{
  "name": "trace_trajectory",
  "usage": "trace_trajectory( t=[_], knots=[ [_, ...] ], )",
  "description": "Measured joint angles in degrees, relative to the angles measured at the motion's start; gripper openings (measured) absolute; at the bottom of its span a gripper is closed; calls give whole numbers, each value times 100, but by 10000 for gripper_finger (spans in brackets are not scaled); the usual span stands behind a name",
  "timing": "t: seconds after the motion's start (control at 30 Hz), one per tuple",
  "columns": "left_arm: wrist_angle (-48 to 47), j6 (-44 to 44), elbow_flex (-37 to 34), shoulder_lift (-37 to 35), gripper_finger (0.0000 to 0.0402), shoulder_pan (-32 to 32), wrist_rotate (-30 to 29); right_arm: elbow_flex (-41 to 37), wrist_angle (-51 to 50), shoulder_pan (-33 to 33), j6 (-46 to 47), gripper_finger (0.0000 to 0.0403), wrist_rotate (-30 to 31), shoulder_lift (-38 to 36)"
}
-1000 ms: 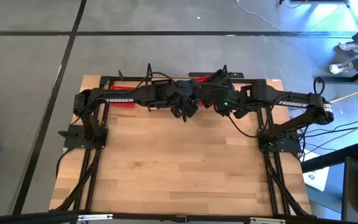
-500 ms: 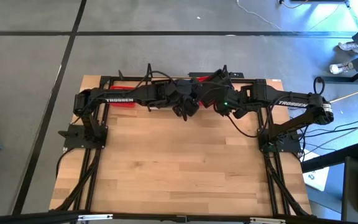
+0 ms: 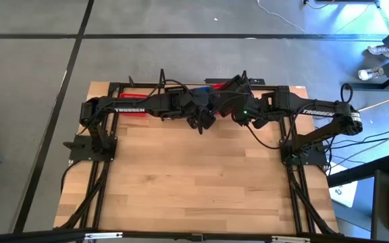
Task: Stack baskets on shelf by color
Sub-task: Stack the black bin on top of the black bin on the shelf
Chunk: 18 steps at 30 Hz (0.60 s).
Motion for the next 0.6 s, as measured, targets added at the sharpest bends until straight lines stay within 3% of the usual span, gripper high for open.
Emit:
trace_trajectory(
  t=[0.6],
  knots=[
    [-100,11,0,0,47,103,255,0,9,-2,0,5,4,0]
  ],
)
